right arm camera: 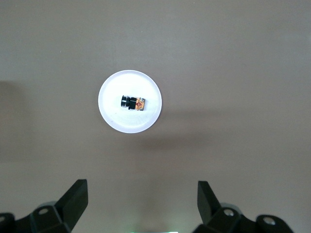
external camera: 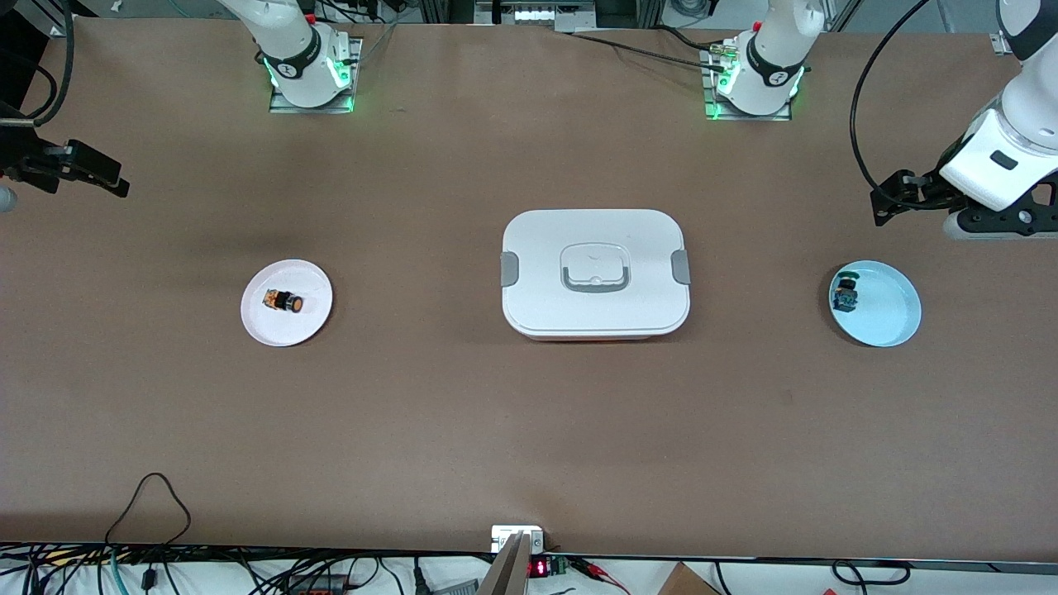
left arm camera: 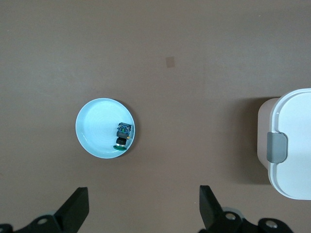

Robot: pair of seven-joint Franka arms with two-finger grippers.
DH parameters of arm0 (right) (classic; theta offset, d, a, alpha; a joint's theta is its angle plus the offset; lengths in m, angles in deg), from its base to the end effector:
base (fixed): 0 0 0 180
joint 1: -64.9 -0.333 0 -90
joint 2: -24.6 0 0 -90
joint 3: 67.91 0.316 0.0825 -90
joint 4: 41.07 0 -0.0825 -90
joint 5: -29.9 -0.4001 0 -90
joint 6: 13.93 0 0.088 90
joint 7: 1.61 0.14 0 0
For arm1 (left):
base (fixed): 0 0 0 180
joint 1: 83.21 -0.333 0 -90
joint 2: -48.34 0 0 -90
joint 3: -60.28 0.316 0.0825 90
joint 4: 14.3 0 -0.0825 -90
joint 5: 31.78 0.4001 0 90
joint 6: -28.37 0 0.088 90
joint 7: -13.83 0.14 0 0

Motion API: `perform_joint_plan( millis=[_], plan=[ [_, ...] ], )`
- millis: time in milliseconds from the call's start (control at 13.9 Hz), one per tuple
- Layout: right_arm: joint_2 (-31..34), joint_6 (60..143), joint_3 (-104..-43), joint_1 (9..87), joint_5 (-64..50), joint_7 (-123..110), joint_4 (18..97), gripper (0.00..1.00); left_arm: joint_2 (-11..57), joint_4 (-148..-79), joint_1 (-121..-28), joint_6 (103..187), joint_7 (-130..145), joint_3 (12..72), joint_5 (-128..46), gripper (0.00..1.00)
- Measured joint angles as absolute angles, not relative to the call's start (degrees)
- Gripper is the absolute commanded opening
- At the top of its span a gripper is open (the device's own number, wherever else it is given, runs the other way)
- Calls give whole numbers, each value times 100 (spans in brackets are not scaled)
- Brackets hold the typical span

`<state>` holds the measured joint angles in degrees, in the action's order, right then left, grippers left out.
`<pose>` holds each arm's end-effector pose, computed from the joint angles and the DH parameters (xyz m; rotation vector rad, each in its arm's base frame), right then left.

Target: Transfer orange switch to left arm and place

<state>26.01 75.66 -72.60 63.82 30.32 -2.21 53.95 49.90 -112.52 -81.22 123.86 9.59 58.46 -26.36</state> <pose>0.5560 -0.0366 0.5622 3.1358 -0.0819 -0.1105 0.5656 -0.0254 0.5455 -3.0454 0.0038 0.0209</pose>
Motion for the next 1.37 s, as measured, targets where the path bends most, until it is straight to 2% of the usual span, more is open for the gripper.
perform_joint_plan(
  millis=[288, 865, 1082, 1370],
  plan=[
    [2289, 7639, -7253, 6377, 3031, -225, 5395, 100, 4990, -11252, -8122, 12383, 959, 5846, -2636, 100],
    [1081, 8845, -7228, 6251, 3014, -228, 5499, 100, 4990, -11252, -8121, 12380, 959, 5843, -2636, 100],
    [958, 9811, -7226, 6192, 2940, -216, 6119, 100, 4990, -11252, -8121, 12379, 959, 5842, -2636, 100],
    [940, 11360, -7222, 6160, 2715, -217, 7358, 100, 4990, -11252, -8121, 12379, 959, 5842, -2636, 100]
  ],
)
